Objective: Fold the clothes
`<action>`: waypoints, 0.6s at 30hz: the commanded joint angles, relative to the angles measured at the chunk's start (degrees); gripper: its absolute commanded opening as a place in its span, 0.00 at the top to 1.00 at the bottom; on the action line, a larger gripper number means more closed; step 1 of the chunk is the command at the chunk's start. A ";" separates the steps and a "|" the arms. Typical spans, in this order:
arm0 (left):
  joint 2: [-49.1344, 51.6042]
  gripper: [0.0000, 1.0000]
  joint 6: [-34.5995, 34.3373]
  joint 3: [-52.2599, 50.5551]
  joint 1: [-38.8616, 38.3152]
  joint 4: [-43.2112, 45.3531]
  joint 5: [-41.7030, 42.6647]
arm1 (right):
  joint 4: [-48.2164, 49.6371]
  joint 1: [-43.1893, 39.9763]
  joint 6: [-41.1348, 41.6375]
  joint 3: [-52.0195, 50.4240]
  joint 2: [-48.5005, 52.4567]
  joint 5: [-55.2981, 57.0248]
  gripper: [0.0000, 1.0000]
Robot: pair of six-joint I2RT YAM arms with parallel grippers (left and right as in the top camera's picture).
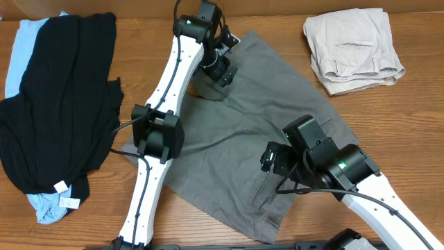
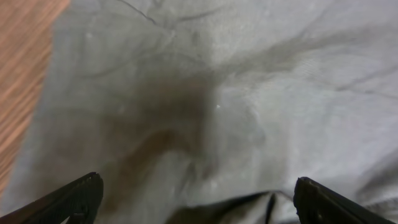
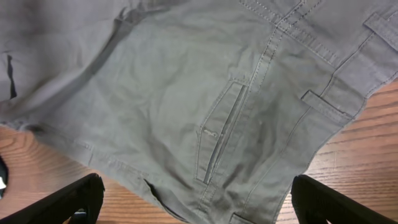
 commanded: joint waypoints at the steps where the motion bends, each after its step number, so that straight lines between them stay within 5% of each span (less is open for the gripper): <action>1: 2.75 0.00 1.31 -0.26 -0.55 0.31 2.14 | 0.63 -0.22 -0.48 1.09 1.22 1.03 0.00; 18: 4.55 0.01 8.28 -0.28 -6.12 4.00 5.14 | 1.05 -0.22 -0.46 1.09 5.49 1.05 0.00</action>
